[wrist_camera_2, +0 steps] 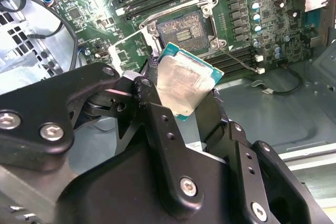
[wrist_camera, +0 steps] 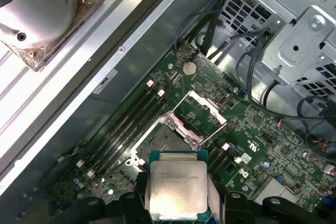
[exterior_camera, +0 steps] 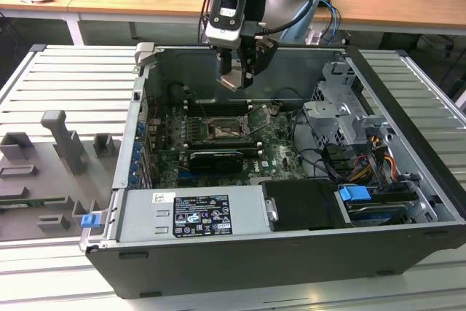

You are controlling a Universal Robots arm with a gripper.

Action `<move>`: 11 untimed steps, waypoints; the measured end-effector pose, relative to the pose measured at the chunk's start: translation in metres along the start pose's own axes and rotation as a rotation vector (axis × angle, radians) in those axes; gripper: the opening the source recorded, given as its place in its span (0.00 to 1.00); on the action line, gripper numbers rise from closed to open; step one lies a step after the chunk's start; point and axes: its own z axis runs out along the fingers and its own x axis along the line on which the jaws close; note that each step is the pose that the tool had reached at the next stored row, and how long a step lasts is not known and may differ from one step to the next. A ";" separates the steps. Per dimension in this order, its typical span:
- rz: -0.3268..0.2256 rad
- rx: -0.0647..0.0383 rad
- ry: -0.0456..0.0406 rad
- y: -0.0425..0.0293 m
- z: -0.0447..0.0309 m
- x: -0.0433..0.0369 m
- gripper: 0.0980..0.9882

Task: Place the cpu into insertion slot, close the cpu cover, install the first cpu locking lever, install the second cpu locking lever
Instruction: 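Place the cpu into insertion slot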

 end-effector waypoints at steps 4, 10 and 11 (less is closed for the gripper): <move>0.002 0.000 -0.0002 0.0000 0.0005 0.0000 0.48; 0.021 0.000 -0.0018 -0.0001 0.0009 0.0000 0.48; 0.023 -0.001 -0.0020 -0.0001 0.0010 0.0000 0.48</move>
